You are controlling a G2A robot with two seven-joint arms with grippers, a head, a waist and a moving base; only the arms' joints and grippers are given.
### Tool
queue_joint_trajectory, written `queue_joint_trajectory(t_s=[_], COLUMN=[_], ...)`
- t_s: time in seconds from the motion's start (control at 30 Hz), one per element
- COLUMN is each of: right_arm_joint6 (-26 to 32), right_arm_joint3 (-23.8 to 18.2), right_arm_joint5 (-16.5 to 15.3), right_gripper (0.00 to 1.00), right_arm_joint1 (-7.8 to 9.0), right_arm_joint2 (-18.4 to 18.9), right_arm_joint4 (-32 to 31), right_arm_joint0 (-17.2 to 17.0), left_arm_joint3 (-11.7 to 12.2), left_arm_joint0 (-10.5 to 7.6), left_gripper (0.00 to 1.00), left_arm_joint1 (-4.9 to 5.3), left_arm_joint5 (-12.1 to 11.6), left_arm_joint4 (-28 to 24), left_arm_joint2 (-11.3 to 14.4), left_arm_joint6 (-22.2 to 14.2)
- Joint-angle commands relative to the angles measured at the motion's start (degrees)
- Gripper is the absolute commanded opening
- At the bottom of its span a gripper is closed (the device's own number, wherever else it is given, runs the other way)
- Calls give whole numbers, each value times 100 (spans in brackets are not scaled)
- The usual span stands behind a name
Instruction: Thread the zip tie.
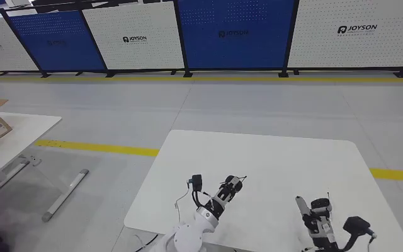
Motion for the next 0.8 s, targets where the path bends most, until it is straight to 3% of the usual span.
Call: queue_joint_trajectory(t_s=[0.0, 0.17, 0.77], right_arm_joint6=[-110, -92, -92], right_arm_joint3=[-59, -145, -145], right_arm_joint5=[-29, -80, -80], right_gripper=[100, 100, 100], right_arm_joint1=[9, 22, 22], right_arm_joint2=[226, 571, 571], right_arm_joint4=[193, 506, 506], right_arm_joint0=[-104, -284, -284], left_arm_joint3=[61, 204, 229], left_arm_joint0=[21, 42, 36], left_gripper=[0, 0, 0], left_arm_joint1=[-1, -17, -23], left_arm_joint5=[21, 21, 18], left_arm_joint4=[-40, -147, -192], left_arm_joint2=[-50, -120, -122], left_arm_joint6=[59, 242, 261])
